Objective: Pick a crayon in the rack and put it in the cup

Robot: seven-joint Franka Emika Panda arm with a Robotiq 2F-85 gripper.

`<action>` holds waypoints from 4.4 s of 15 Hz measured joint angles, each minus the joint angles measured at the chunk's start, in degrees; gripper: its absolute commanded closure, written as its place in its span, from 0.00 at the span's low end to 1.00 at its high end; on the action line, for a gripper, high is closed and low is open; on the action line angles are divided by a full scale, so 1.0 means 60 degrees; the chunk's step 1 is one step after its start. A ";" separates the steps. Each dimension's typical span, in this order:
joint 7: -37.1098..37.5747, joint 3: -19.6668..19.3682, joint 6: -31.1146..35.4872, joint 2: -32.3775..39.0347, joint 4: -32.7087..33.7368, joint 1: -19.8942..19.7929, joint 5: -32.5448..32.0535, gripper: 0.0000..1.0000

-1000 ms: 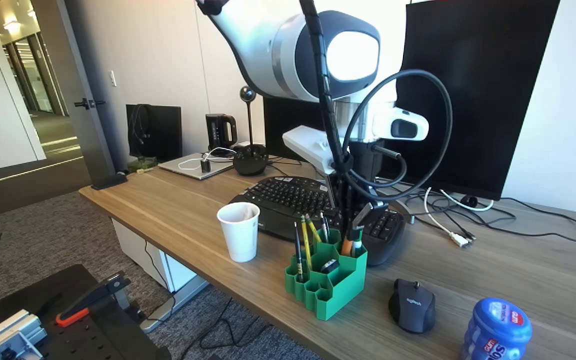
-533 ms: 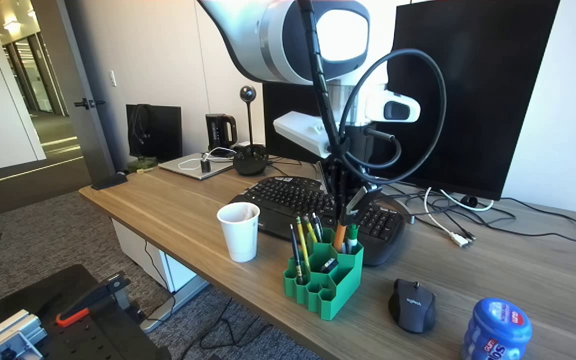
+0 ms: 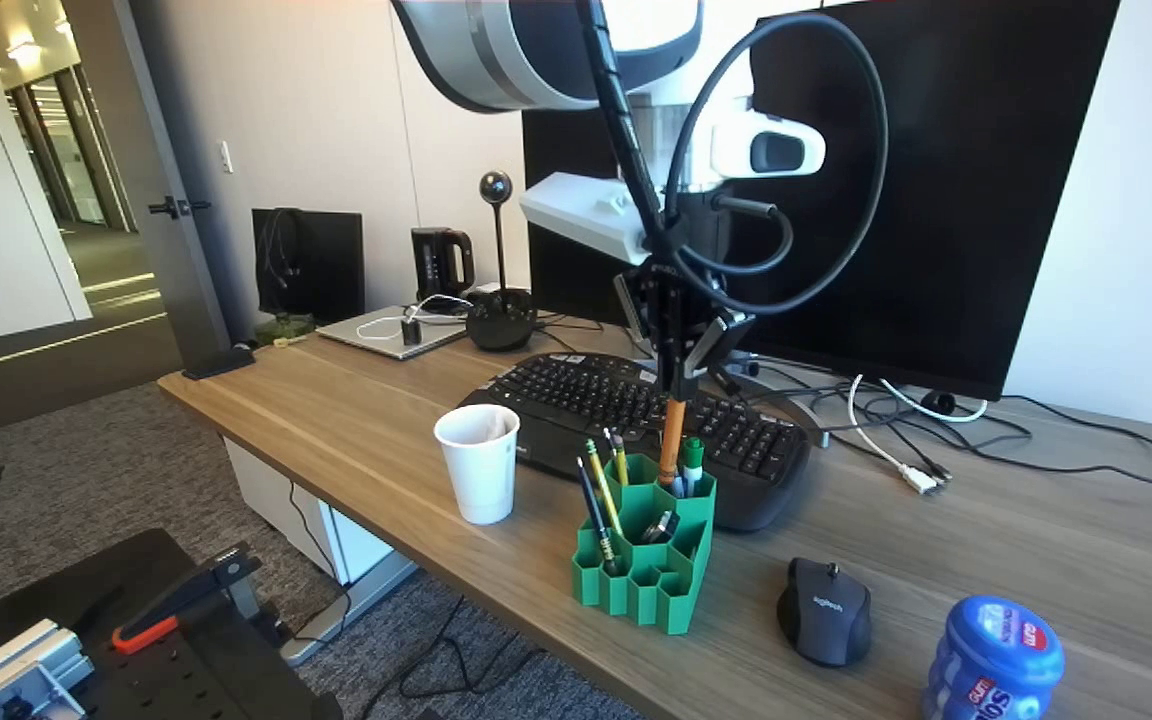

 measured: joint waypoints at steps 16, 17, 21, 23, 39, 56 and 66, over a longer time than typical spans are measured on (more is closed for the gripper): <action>-0.1633 0.0492 0.0875 -0.1838 -0.1982 0.0000 0.1101 0.96; -0.1757 0.0530 0.0876 -0.1946 -0.2142 0.0002 0.1179 0.96; -0.2121 0.0631 0.1160 -0.2332 -0.2816 0.0125 0.1210 0.96; -0.2166 0.0711 0.1418 -0.2458 -0.3037 0.0254 0.1210 0.96; -0.2265 0.1368 0.1763 -0.2805 -0.3384 0.1197 0.1459 0.96; -0.2712 0.1592 0.1787 -0.2803 -0.3802 0.1372 0.1731 0.44; -0.2709 0.1458 0.1943 -0.2803 -0.3786 0.1348 0.1727 0.00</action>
